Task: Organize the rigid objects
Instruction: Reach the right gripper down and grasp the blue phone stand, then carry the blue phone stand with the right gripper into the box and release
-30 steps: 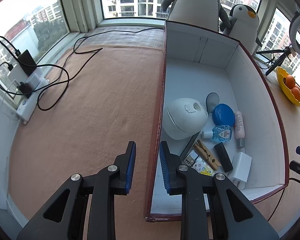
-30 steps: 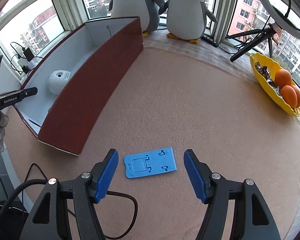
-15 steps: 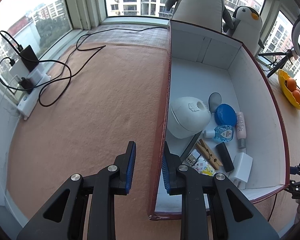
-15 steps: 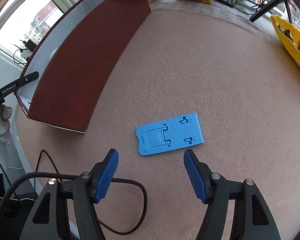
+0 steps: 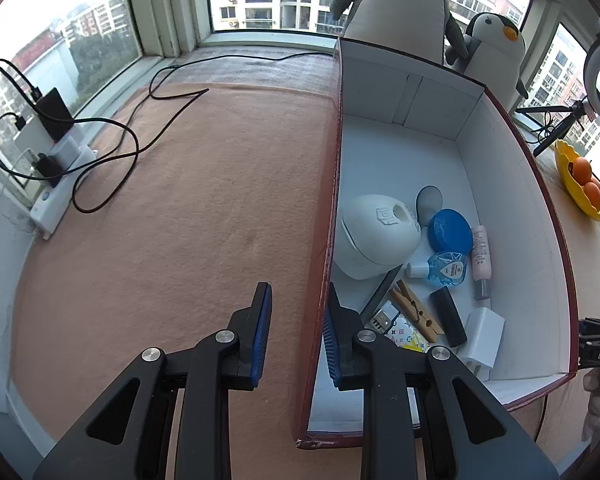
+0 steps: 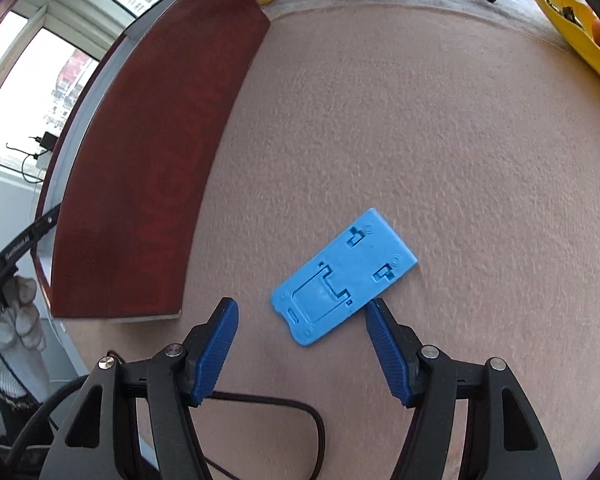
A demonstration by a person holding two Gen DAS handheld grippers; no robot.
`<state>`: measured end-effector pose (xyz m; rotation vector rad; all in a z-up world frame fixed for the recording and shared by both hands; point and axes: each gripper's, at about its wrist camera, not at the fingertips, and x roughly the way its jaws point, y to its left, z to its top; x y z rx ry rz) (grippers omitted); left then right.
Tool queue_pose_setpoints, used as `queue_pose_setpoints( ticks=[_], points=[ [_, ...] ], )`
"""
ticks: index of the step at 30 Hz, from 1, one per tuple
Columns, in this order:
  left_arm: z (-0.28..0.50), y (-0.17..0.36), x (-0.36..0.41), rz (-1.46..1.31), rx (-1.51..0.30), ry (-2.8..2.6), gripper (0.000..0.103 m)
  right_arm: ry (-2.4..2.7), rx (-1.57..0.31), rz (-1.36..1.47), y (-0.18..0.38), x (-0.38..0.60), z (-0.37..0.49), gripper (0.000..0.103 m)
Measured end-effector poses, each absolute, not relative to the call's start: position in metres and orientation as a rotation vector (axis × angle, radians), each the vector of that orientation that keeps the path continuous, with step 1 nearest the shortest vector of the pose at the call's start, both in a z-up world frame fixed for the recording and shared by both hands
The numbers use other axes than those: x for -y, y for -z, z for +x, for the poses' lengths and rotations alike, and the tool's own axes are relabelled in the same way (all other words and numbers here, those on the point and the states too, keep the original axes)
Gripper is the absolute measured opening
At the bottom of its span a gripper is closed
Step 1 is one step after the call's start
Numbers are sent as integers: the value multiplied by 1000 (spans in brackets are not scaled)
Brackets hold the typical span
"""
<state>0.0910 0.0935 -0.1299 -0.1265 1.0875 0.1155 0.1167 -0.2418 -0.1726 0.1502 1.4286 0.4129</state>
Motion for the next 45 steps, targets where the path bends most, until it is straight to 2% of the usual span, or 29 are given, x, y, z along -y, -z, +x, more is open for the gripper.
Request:
queue_pose_setpoints(
  ticks=[5, 11, 15, 18, 30, 45],
  points=[
    [91, 130, -95, -133, -1087, -118, 23, -385, -1408, 125, 172, 224, 129, 54],
    [90, 131, -97, -140, -1087, -119, 23, -340, -1369, -47, 171, 187, 125, 47],
    [90, 131, -97, -144, -1087, -117, 23, -313, -1337, -226, 173, 165, 113, 37],
    [90, 131, -96, -146, -1087, -113, 23, -323, -1336, -238, 172, 164, 109, 35],
    [90, 130, -94, -142, -1085, -106, 23, -298, -1279, -135, 148, 198, 105, 33],
    [92, 126, -89, -125, -1065, -84, 23, -359, -1024, -115, 50, 167, 103, 33]
  ],
)
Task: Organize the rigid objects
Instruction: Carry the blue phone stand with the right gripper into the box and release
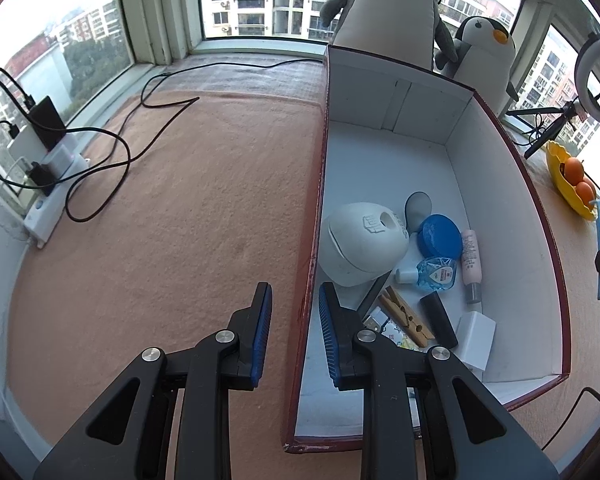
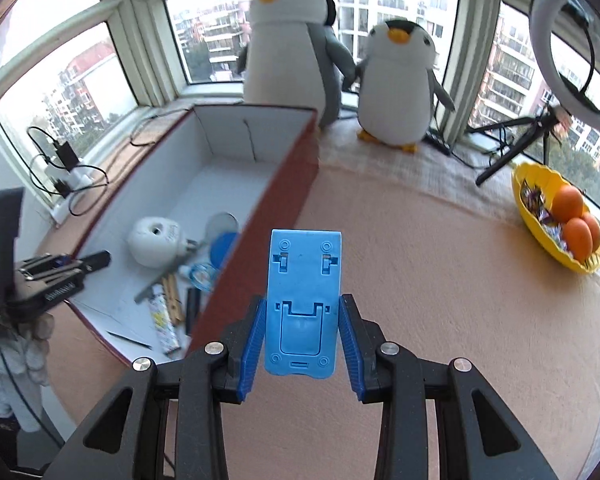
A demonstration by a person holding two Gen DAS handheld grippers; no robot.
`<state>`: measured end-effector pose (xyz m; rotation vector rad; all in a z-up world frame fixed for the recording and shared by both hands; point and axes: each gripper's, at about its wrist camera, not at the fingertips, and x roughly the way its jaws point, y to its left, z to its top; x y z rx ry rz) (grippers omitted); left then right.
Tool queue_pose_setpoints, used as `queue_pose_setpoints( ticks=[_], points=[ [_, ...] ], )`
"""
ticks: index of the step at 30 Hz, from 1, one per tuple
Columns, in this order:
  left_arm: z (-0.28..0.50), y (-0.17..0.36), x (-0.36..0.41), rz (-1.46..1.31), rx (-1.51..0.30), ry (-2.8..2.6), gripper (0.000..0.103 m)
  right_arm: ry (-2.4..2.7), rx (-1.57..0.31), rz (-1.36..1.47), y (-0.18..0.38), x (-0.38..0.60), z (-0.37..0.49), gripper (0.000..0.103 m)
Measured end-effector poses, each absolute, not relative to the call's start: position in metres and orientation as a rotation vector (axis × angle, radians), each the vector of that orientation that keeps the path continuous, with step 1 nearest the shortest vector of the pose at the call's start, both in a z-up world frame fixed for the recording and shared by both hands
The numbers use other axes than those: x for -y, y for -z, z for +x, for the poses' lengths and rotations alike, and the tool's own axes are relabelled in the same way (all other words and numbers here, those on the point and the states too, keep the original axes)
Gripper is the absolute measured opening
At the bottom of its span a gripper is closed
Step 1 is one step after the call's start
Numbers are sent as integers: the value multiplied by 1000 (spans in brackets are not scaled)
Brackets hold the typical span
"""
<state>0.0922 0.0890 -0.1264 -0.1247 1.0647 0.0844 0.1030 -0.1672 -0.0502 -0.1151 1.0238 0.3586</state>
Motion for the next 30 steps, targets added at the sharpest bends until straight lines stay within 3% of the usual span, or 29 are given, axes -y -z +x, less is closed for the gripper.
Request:
queue_pose_setpoints(
  ticks=[10, 16, 30],
  points=[
    [94, 125, -88, -111, -1052, -76, 22, -446, -983, -126, 33, 122, 103, 33],
    [95, 126, -88, -110, -1050, -69, 12, -473, -980, -147, 35, 101, 101, 33],
    [96, 128, -89, -96, -1042, -65, 5, -486, -1011, -178, 51, 79, 101, 33]
  ],
)
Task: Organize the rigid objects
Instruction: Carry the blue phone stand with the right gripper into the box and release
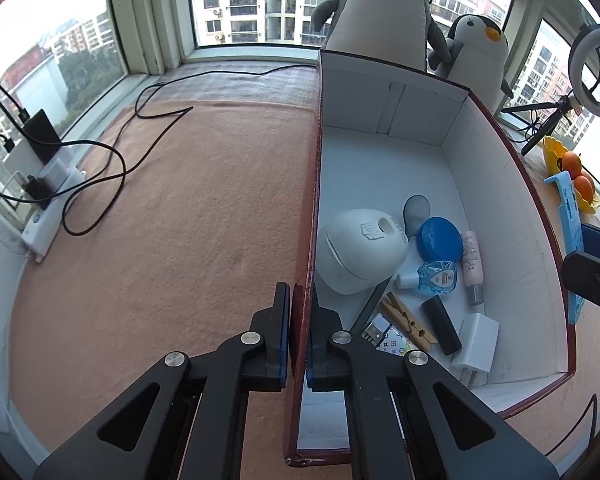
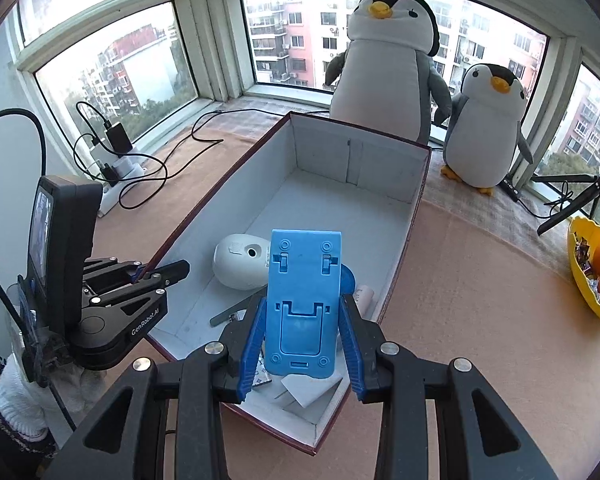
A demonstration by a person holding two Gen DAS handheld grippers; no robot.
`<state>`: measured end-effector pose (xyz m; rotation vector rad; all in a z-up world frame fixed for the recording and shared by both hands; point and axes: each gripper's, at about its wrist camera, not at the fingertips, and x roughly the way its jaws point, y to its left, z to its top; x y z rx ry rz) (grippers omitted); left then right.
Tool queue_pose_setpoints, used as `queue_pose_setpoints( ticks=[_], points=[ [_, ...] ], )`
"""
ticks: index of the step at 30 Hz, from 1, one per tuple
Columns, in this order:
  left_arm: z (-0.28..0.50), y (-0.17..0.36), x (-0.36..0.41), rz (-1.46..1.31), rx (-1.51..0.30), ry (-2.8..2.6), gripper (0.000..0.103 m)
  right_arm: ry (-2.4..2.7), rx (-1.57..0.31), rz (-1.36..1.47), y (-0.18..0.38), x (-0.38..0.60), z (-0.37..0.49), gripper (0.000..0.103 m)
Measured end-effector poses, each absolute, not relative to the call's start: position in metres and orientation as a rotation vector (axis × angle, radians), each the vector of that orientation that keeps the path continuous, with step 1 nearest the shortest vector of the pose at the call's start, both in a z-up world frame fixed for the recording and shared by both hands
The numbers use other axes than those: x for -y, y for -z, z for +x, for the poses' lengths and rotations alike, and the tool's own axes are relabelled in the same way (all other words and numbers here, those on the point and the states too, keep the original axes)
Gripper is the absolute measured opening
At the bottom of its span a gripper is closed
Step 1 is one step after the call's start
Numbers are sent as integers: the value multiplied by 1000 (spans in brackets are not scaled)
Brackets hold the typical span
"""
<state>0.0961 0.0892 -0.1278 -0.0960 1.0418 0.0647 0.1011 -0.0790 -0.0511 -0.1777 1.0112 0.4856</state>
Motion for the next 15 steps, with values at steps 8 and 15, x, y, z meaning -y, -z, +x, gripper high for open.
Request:
queue_pose_setpoints(
  ticks=[8, 15],
  points=[
    [96, 128, -89, -93, -1041, -66, 5, -478, -1023, -198, 58, 73, 102, 33],
    [97, 129, -89, -90, -1041, -67, 4, -472, -1033, -203, 62, 72, 105, 33]
  ],
)
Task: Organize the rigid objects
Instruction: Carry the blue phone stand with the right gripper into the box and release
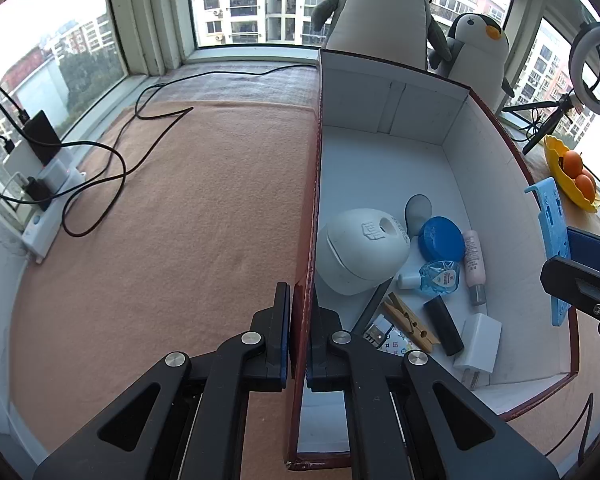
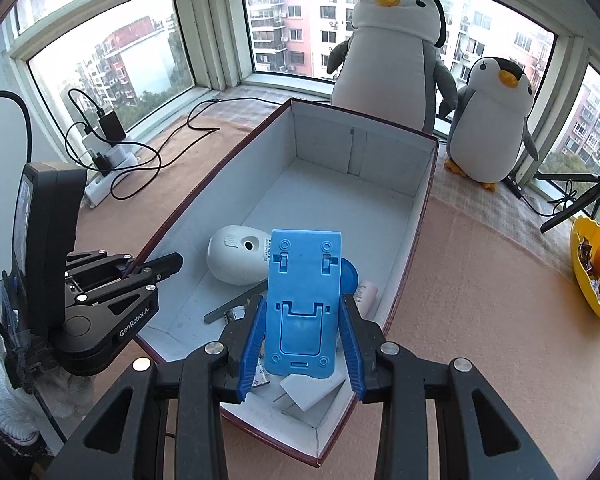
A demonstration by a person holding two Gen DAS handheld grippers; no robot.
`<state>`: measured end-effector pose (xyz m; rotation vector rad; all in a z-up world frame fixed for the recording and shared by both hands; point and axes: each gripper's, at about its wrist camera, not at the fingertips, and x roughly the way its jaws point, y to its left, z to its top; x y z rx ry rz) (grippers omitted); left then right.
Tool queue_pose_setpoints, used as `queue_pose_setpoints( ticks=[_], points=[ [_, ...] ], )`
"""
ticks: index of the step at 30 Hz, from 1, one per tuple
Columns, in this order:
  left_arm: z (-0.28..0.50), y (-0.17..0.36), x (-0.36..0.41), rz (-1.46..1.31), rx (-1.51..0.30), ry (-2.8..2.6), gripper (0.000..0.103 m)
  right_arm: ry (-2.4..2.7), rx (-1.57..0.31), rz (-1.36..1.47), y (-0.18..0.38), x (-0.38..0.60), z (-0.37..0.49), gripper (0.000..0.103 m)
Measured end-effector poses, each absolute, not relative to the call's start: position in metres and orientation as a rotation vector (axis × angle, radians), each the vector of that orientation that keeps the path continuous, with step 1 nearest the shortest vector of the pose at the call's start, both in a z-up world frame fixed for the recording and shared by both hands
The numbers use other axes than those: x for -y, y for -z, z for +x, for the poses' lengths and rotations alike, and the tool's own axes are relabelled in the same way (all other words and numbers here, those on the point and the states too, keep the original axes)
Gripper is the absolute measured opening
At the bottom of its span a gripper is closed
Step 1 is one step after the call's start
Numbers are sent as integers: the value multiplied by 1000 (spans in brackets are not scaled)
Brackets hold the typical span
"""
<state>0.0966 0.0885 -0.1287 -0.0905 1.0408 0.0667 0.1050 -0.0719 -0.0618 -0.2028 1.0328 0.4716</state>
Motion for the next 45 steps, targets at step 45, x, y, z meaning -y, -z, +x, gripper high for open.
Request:
queue_pose_setpoints(
  ticks=[45],
  points=[
    [96, 127, -88, -74, -1052, -73, 5, -455, -1008, -163, 47, 97, 102, 50]
  ],
)
